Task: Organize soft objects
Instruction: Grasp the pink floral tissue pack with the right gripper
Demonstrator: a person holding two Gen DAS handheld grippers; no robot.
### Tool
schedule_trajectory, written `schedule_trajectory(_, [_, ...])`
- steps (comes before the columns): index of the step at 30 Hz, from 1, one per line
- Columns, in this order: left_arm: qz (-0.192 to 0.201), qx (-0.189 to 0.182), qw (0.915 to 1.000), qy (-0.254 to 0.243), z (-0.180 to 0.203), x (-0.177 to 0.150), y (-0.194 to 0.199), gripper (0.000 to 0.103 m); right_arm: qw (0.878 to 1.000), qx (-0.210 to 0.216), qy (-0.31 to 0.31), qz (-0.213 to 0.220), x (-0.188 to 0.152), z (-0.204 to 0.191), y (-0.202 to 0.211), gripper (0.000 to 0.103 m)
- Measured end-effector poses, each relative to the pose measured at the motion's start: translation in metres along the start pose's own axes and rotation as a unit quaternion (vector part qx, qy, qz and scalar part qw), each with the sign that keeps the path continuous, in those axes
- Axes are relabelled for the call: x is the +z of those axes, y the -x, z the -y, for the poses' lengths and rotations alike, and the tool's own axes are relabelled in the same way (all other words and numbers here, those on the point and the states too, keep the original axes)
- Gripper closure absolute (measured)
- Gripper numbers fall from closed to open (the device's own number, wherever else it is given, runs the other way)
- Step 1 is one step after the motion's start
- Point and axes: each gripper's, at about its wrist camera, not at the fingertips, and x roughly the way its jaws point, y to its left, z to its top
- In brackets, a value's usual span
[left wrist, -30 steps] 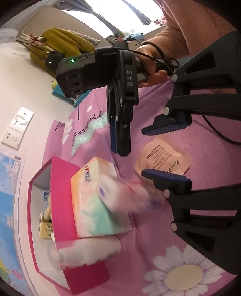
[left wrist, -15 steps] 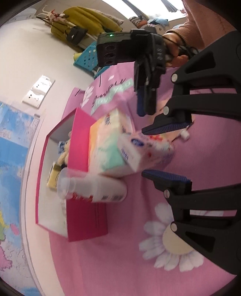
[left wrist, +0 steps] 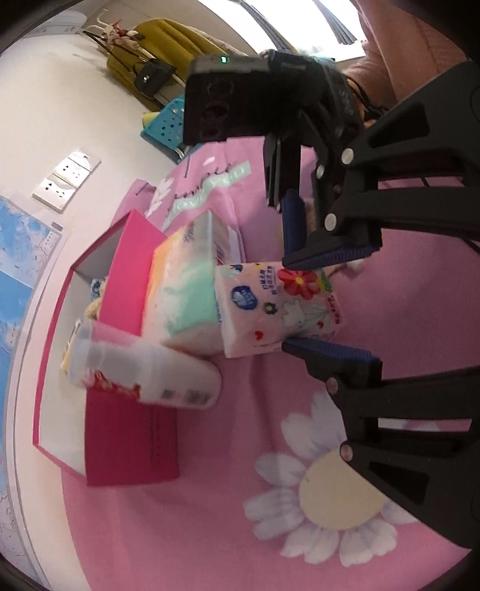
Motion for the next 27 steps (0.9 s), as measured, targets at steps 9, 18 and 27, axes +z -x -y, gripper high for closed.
schedule_trajectory(9, [0.011, 0.029, 0.9995, 0.007, -0.005, -0.004, 0.013, 0.063, 0.997, 0.052, 0.045, -0.046, -0.006, -0.043, -0.027, 0.065])
schedule_trajectory(18, [-0.004, 0.077, 0.9970, 0.007, 0.009, -0.029, 0.019, 0.062, 0.999, -0.034, 0.038, 0.004, 0.013, -0.017, -0.002, 0.061])
schedule_trajectory(27, [-0.034, 0.057, 0.9966, 0.050, 0.004, -0.046, 0.006, 0.062, 0.998, -0.046, 0.046, -0.023, 0.028, -0.009, -0.031, 0.055])
